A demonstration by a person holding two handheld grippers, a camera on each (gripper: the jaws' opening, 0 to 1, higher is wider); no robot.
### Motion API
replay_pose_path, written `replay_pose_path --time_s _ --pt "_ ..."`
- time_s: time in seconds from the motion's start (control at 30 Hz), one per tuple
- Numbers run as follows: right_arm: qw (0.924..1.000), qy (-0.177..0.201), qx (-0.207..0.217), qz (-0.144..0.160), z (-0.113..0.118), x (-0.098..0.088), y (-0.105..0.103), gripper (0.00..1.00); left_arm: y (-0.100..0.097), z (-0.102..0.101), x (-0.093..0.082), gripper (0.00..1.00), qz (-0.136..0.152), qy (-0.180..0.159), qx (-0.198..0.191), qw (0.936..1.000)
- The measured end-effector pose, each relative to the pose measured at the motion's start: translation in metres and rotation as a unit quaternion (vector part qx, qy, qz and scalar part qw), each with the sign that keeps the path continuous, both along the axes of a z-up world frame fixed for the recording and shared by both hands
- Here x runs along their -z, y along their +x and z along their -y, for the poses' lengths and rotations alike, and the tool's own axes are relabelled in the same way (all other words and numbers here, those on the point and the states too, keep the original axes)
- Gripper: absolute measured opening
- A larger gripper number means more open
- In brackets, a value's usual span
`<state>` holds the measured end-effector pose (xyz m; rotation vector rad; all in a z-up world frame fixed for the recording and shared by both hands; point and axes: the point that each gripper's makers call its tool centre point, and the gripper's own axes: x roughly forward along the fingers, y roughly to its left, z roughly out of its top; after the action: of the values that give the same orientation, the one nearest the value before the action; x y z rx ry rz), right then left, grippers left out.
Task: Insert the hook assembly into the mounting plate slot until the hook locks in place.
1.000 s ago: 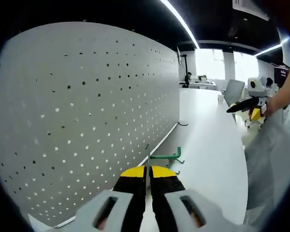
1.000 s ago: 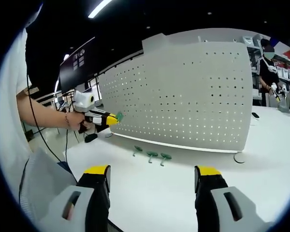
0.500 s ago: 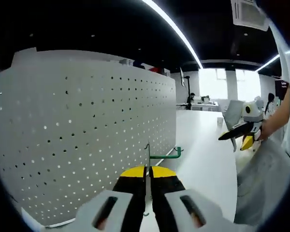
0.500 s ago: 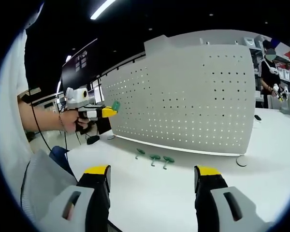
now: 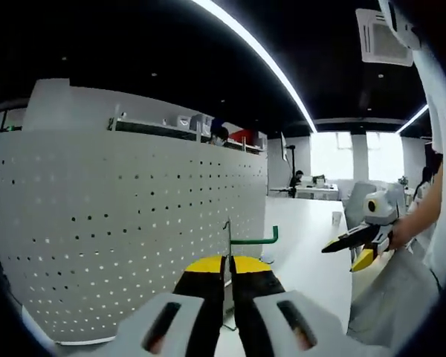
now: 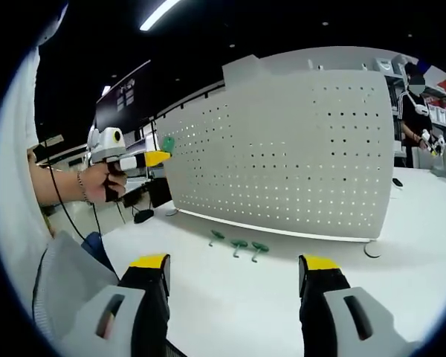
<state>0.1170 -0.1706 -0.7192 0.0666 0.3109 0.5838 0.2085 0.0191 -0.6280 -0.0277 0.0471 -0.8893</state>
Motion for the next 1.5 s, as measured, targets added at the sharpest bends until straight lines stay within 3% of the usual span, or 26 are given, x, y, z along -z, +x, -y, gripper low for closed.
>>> replay_pose_path --time_s 0.23,0.43,0.5,0.6,0.73,0.93,1.5 --pt "0.9999 0.009 -0.002 0.009 -0.001 -0.007 0.001 0.68 -0.003 0.003 0.004 0.02 -0.003 0.005 0.002 1.0000" --pt "0.9973 0.041 -0.014 0.059 -0.009 -0.034 0.001 0.65 -0.004 0.004 0.009 0.02 -0.009 0.007 0.002 0.9999" --pt "0.9925 0.076 -0.023 0.093 -0.014 -0.052 0.001 0.65 -0.005 0.005 0.010 0.02 -0.011 0.006 0.002 0.9999" --pt "0.9875 0.094 -0.036 0.122 -0.020 -0.069 -0.002 0.64 -0.005 0.005 0.011 0.02 -0.012 0.006 0.002 0.9999" --pt "0.9886 0.085 -0.042 0.116 -0.024 -0.069 0.000 0.61 -0.004 0.005 0.011 0.02 -0.011 0.005 0.002 0.9999" --pt "0.9871 0.107 -0.056 0.105 -0.032 -0.071 0.003 0.61 -0.005 0.005 0.012 0.02 -0.010 0.005 0.000 0.9999" --pt "0.9820 0.121 -0.106 0.098 -0.088 -0.081 0.023 0.55 -0.020 0.008 0.013 0.02 -0.011 -0.001 -0.010 0.9999"
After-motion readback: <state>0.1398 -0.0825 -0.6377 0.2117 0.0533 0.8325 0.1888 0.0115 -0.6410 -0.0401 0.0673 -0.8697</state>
